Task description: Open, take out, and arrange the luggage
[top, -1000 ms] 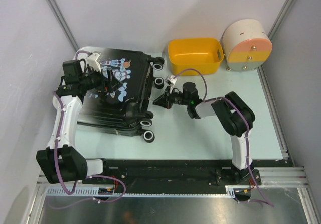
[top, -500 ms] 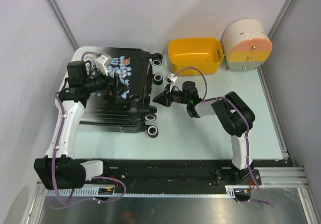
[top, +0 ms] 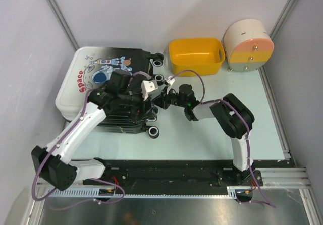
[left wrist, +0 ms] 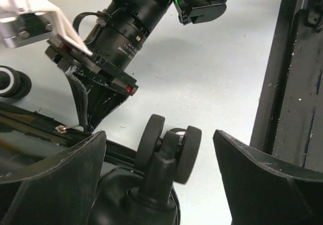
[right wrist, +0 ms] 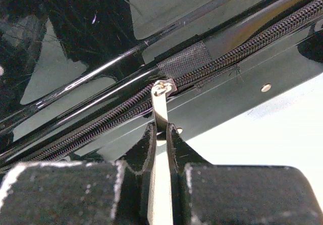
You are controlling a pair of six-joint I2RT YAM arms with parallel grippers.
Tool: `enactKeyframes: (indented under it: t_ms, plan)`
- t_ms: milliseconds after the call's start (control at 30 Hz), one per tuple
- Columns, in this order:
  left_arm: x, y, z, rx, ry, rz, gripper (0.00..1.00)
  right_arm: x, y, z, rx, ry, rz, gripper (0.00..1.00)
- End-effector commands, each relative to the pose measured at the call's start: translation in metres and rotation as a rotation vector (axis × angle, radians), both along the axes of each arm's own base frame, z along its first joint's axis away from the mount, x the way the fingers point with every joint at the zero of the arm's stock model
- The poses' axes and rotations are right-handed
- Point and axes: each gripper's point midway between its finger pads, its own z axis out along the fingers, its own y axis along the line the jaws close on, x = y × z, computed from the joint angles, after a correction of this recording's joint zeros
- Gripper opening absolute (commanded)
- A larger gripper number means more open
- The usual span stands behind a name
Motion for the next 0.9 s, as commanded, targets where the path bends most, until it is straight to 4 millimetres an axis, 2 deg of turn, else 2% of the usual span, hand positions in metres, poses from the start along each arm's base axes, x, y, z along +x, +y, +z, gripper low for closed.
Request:
enactKeyframes:
  t_ms: [0,133,267,400,567,667,867]
  plan:
    - [0.008,-0.013,-0.003,0.082,-0.087,-0.061,0.91,-0.029,0.037,0.05,0.107,-0.091,0.098,0.0]
    - [0.008,-0.017,-0.03,0.19,-0.108,-0.082,0.93,-0.034,0.04,0.051,0.113,-0.096,0.106,0.0]
    - [0.004,0.001,-0.056,0.289,-0.113,-0.081,0.89,-0.034,0.033,0.056,0.112,-0.102,0.105,0.0]
    - [-0.033,0.026,-0.077,0.364,-0.063,-0.148,0.66,-0.034,0.016,0.051,0.085,-0.084,0.106,0.0]
    - [-0.085,0.059,-0.104,0.419,0.023,-0.222,0.54,-0.036,-0.006,0.046,0.061,-0.045,0.101,0.0]
    - [-0.109,0.073,-0.111,0.421,0.04,-0.253,0.48,-0.034,-0.018,0.04,0.039,-0.037,0.101,0.0]
    - [-0.122,0.085,-0.117,0.437,0.041,-0.247,0.45,-0.032,-0.022,0.028,0.016,-0.075,0.132,0.0]
